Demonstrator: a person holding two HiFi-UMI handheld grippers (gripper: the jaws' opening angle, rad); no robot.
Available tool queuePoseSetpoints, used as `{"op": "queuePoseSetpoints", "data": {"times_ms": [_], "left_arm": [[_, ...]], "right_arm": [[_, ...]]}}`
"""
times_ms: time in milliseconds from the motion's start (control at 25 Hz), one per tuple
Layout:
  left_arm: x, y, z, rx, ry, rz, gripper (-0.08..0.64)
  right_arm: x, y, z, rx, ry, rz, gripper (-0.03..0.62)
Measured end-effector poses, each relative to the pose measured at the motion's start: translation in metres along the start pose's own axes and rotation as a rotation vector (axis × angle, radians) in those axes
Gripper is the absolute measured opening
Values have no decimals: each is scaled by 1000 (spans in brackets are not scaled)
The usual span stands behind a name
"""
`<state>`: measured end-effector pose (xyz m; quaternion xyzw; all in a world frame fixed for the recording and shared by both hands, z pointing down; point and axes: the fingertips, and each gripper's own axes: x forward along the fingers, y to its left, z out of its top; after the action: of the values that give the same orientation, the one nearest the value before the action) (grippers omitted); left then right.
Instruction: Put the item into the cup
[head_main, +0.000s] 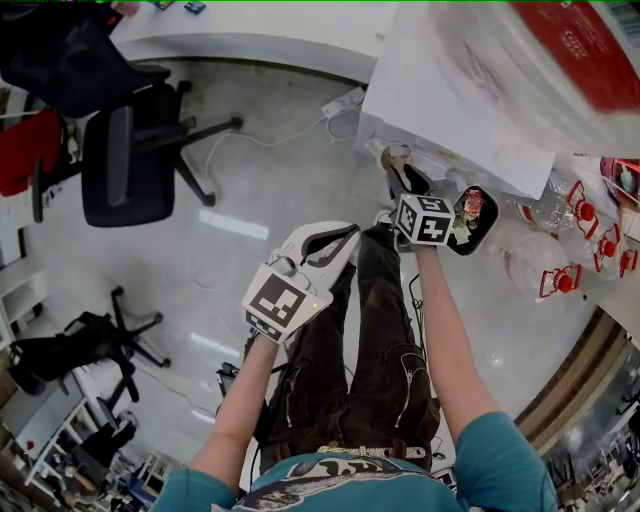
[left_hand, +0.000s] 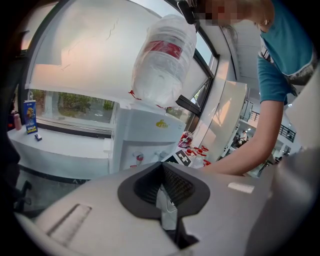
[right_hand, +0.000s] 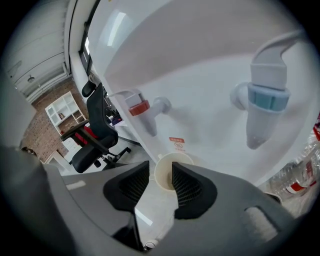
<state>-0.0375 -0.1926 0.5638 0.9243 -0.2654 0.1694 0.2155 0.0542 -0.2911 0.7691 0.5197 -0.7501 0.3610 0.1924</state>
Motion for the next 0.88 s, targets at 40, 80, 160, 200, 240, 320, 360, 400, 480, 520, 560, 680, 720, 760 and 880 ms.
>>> {"op": "queuePoseSetpoints", "data": {"times_ms": [40, 80, 160, 200, 240, 320, 360, 400, 480, 520, 560, 680, 720, 760, 880], "left_arm": [[0, 1, 2, 2, -2, 1, 11], [-1, 2, 4, 5, -4, 2, 11], [-5, 3, 9, 12, -12, 5, 11], [-7, 3, 12, 16, -16, 5, 11], [-9, 3, 15, 21, -20, 6, 11], [-13, 2, 21, 33, -26, 5, 11], [-15, 2, 25, 39, -29, 4, 11], [-17, 2, 28, 46, -31, 2, 11], [-22, -1, 34, 59, -35, 0, 12], [-25, -3, 37, 65, -37, -1, 12], [-28, -5, 40, 72, -39, -2, 12], [-40, -12, 48, 89, -50, -3, 12], [-45, -15, 51, 93, -54, -4, 12], [-50, -18, 53, 96, -59, -5, 12], [-67, -27, 58, 99, -73, -11, 12]], "right_arm": [[-2, 2, 1, 0, -1, 5, 137], [-4, 4, 3, 0, -5, 10, 130], [-12, 10, 10, 5, -24, 22, 121], [-18, 14, 14, 9, -36, 31, 118], [-24, 19, 18, 13, -46, 41, 115], [-36, 29, 26, 18, -61, 61, 107], [-43, 35, 30, 21, -69, 71, 103], [-51, 40, 35, 27, -78, 81, 96], [-68, 52, 46, 45, -105, 104, 89], [-78, 58, 51, 54, -121, 116, 86], [-88, 64, 55, 64, -135, 128, 84], [-118, 83, 67, 88, -175, 165, 72], [-129, 90, 71, 91, -187, 177, 72], [-139, 96, 74, 89, -197, 190, 72], [-169, 118, 84, 81, -225, 226, 72]]}}
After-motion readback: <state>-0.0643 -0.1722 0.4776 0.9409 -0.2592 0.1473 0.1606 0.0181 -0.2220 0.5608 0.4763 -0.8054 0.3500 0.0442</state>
